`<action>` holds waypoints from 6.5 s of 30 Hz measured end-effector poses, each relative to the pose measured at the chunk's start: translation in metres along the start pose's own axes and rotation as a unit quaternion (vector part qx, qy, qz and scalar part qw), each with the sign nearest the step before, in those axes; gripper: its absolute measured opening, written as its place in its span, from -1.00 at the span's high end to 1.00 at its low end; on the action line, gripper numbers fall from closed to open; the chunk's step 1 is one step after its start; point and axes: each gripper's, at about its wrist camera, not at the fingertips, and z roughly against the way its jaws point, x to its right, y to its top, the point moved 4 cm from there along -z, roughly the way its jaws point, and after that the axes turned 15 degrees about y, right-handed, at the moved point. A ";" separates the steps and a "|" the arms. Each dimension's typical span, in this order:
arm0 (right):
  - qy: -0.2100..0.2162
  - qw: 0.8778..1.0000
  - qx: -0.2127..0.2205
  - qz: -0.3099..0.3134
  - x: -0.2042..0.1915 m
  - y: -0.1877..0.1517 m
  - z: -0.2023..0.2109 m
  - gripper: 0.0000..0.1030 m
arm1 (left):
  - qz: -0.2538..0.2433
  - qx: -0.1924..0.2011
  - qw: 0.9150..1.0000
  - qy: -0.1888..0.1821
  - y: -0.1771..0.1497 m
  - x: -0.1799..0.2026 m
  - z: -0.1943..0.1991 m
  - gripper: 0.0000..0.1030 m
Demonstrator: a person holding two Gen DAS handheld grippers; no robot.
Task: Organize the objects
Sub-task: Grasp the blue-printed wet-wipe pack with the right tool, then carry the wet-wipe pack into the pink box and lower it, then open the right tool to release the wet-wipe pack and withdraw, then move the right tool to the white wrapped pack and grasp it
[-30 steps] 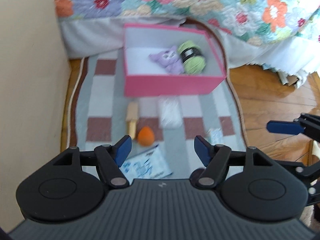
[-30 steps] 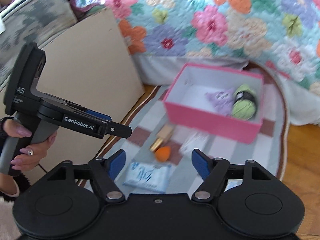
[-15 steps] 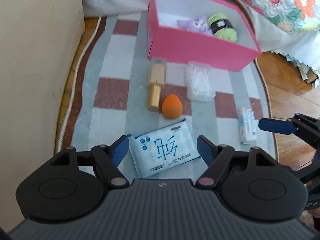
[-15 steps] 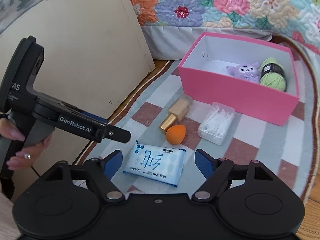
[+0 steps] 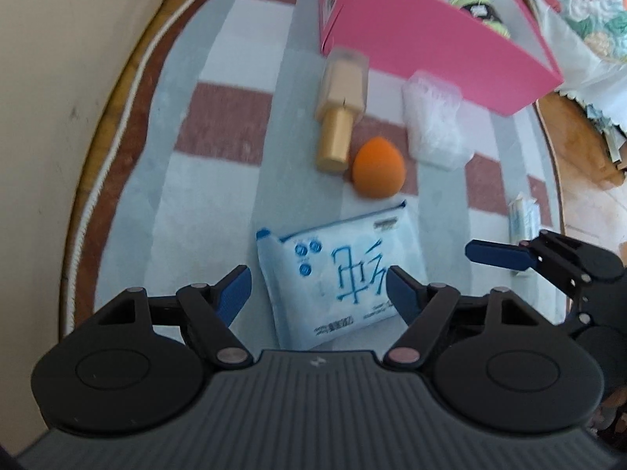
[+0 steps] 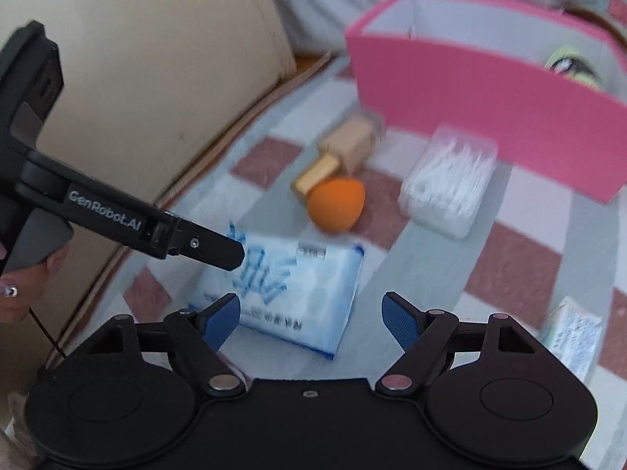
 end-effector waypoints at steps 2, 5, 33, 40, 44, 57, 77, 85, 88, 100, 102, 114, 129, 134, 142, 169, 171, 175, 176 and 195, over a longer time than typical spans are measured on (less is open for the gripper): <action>0.006 1.000 -0.005 -0.022 0.007 -0.002 -0.006 -0.62 | 0.006 -0.007 1.000 -0.005 -0.003 -0.001 -0.008 -0.43; 0.020 0.999 -0.001 -0.045 0.012 -0.004 -0.012 -0.62 | 0.019 -0.014 1.000 -0.009 -0.005 -0.004 -0.016 -0.43; -0.024 0.995 0.047 -0.079 -0.019 -0.015 0.029 0.17 | -0.009 0.031 0.998 -0.058 0.000 0.027 0.046 0.40; -0.029 0.990 0.112 -0.083 -0.036 0.005 0.108 0.12 | -0.076 0.097 0.990 -0.069 0.016 0.061 0.110 0.40; -0.047 0.988 0.134 -0.067 -0.043 0.021 0.140 0.12 | -0.082 0.109 0.986 -0.095 0.031 0.066 0.134 0.39; -0.095 0.971 0.218 -0.001 -0.028 0.101 0.198 0.34 | -0.103 0.208 0.968 -0.095 0.125 0.099 0.201 0.39; -0.081 0.977 0.129 -0.149 0.137 0.173 0.072 0.37 | -0.111 0.112 0.987 -0.024 0.242 0.136 0.021 0.39; -0.071 0.977 0.091 -0.178 0.166 0.171 0.033 0.37 | -0.101 0.043 0.994 -0.017 0.242 0.127 -0.031 0.40; -0.067 0.978 0.081 -0.179 0.171 0.172 0.022 0.37 | -0.103 0.042 0.994 -0.007 0.242 0.126 -0.039 0.40; -0.086 0.980 0.102 -0.150 0.153 0.177 0.054 0.22 | -0.110 0.066 0.991 0.023 0.240 0.126 -0.012 0.30; -0.097 0.980 0.108 -0.135 0.144 0.179 0.071 0.20 | -0.110 0.071 0.991 0.018 0.242 0.126 0.003 0.30; -0.097 0.982 0.145 -0.070 0.077 0.185 0.168 -0.06 | -0.144 0.119 0.982 0.021 0.227 0.133 0.122 0.20; -0.103 0.983 0.151 0.014 -0.021 0.123 0.239 -0.59 | -0.158 0.148 0.976 -0.003 0.152 0.140 0.209 -0.12; -0.122 0.983 0.132 0.027 -0.035 0.090 0.250 -0.59 | -0.167 0.155 0.974 -0.005 0.127 0.140 0.226 -0.12; -0.109 0.985 0.133 0.015 -0.040 0.046 0.261 -0.61 | -0.178 0.146 0.973 -0.014 0.082 0.144 0.229 -0.21; -0.204 0.967 0.149 0.041 0.037 -0.060 0.152 -0.85 | -0.174 0.065 0.981 -0.063 0.019 0.181 0.055 -0.85; -0.220 0.963 0.150 0.051 0.041 -0.062 0.146 -0.85 | -0.174 0.067 0.981 -0.057 0.020 0.182 0.046 -0.85; -0.221 0.962 0.153 0.045 0.049 -0.062 0.134 -0.85 | -0.189 0.079 0.978 -0.040 0.019 0.186 0.031 -0.85; -0.214 0.964 0.155 0.034 0.052 -0.062 0.131 -0.85 | -0.194 0.083 0.977 -0.040 0.018 0.188 0.028 -0.85; -0.190 0.974 0.099 -0.079 0.096 -0.083 0.075 -0.72 | -0.174 0.050 0.977 -0.116 0.010 0.218 -0.026 -0.58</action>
